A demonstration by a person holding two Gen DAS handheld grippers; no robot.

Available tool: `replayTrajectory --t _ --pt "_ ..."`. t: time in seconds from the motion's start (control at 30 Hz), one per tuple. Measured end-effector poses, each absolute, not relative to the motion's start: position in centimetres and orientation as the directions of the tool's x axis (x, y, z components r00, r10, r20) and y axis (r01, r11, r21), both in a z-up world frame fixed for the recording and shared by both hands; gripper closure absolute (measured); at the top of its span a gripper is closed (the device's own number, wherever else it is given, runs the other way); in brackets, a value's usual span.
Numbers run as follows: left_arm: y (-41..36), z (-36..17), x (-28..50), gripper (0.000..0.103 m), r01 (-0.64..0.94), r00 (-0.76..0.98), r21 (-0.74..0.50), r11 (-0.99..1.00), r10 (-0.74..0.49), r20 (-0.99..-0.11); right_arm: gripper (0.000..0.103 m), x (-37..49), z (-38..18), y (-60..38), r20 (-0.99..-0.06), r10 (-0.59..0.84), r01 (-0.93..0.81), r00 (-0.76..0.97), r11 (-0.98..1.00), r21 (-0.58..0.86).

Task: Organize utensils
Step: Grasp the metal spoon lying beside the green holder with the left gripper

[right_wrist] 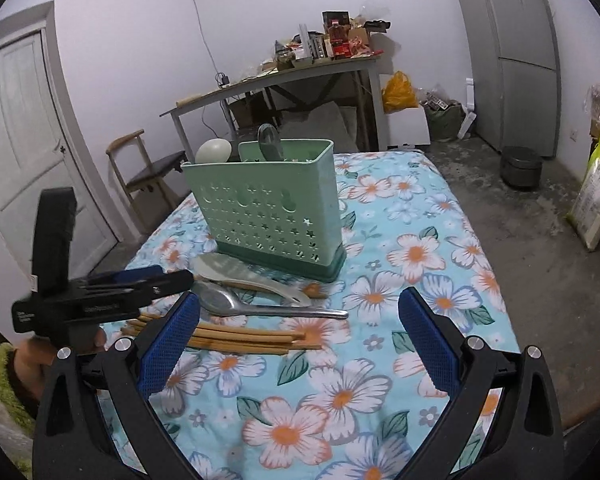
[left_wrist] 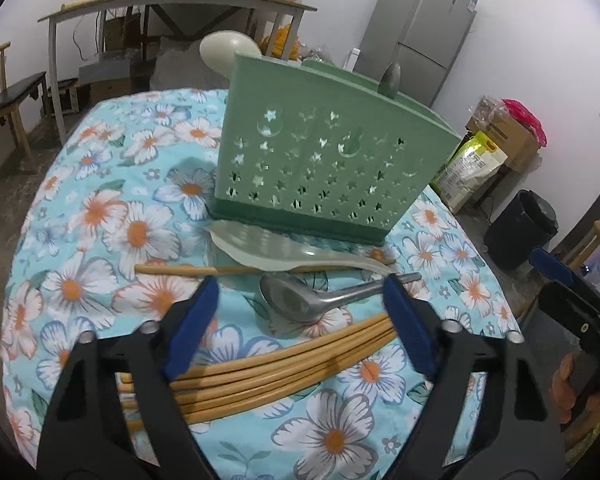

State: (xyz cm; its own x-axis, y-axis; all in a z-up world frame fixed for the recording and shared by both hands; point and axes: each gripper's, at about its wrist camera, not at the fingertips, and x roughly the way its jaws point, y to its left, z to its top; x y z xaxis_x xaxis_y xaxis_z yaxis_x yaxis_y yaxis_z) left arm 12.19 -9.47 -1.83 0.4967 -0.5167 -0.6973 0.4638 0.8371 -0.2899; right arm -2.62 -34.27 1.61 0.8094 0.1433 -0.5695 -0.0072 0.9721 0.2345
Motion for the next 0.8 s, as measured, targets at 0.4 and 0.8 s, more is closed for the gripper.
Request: replayTrajectory --t 0.4,0.8 --pt "-9.0 -5.3 14.7 0.060 0.366 0.379 -0.434 0.823 -0.557 -0.738 0.006 -2.3 1.5 -33.6 -0.571 0.177 -0.038 0.802 0.968 0.247" --pt "-7.4 -7.2 15.9 0.096 0.251 0.354 -0.562 0.788 -0.616 -0.704 0.006 -1.8 1.4 -32.9 -0.574 0.195 -0.053 0.795 0.966 0.254"
